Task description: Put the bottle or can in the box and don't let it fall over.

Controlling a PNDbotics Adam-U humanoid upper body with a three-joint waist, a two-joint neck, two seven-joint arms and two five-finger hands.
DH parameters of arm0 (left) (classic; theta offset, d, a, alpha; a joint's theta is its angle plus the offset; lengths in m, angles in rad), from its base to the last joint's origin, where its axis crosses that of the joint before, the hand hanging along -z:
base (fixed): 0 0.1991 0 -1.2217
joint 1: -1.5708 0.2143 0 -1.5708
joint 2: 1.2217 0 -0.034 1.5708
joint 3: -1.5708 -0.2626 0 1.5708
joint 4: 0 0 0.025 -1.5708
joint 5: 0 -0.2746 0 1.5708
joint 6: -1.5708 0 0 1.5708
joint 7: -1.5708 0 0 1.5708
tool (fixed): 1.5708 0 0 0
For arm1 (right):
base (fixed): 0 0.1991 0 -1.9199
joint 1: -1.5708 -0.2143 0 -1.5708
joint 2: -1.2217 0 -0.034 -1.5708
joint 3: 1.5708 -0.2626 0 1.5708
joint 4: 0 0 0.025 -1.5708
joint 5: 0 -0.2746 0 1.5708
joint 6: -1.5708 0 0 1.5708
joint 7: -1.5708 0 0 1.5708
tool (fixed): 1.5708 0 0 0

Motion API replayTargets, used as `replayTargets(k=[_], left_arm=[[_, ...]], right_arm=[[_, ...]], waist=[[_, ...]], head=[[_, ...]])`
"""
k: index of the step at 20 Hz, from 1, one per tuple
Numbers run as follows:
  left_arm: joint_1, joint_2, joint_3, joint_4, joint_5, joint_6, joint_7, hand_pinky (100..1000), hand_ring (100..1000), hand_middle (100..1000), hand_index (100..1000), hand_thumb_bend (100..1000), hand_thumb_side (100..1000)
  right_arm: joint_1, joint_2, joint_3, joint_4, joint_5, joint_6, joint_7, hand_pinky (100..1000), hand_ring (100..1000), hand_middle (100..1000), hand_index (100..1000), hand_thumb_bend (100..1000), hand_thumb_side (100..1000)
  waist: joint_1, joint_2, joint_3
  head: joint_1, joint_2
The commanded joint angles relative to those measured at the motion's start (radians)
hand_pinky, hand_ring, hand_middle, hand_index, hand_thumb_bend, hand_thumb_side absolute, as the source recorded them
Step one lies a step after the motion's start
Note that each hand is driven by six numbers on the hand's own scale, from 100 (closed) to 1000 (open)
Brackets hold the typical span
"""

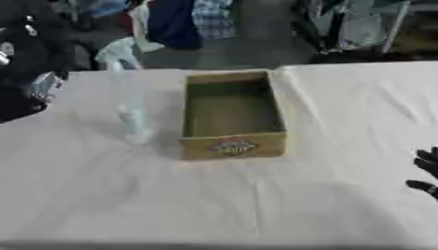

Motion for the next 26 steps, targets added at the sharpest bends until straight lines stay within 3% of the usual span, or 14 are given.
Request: replayTargets(k=[1, 7, 11, 19, 26], left_arm=[[-0.039, 0.102, -0.004, 0.022, 0.051, 0.047, -0.032, 805, 1000, 799, 909, 100, 929], [-0.177, 0.250, -0.080, 0.170, 0.145, 0.116, -0.126, 806, 1000, 800, 906, 100, 952], [-0.282, 0.293, -0.148, 0.268, 0.183, 0.136, -0.192, 807, 1000, 803, 903, 100, 964], [-0.449, 0.263, -0.269, 0.466, 0.176, 0.148, -0.316, 813, 1000, 825, 908, 130, 980], [-0.564, 0.206, -0.318, 0.643, 0.096, 0.075, -0.427, 818, 1000, 834, 908, 169, 960]], right_arm=[[-0.010, -0.020, 0.004, -0.008, -0.001, -0.001, 0.004, 811, 1000, 952, 1000, 100, 680], [-0.011, -0.025, 0.011, -0.006, -0.001, -0.001, 0.011, 811, 1000, 952, 1000, 100, 680], [-0.012, -0.028, 0.015, -0.004, -0.003, -0.001, 0.015, 811, 1000, 952, 1000, 100, 681], [-0.015, -0.030, 0.023, -0.001, -0.004, 0.000, 0.024, 811, 1000, 952, 1000, 100, 684], [-0.015, -0.028, 0.026, 0.000, -0.004, 0.000, 0.028, 811, 1000, 953, 1000, 100, 688]], waist=[[0.003, -0.008, -0.005], [0.007, -0.012, -0.024], [0.009, -0.014, -0.035], [0.011, -0.014, -0.051], [0.009, -0.013, -0.054]], head=[[0.003, -0.010], [0.012, -0.010], [0.019, -0.013], [0.027, -0.013], [0.032, -0.011]])
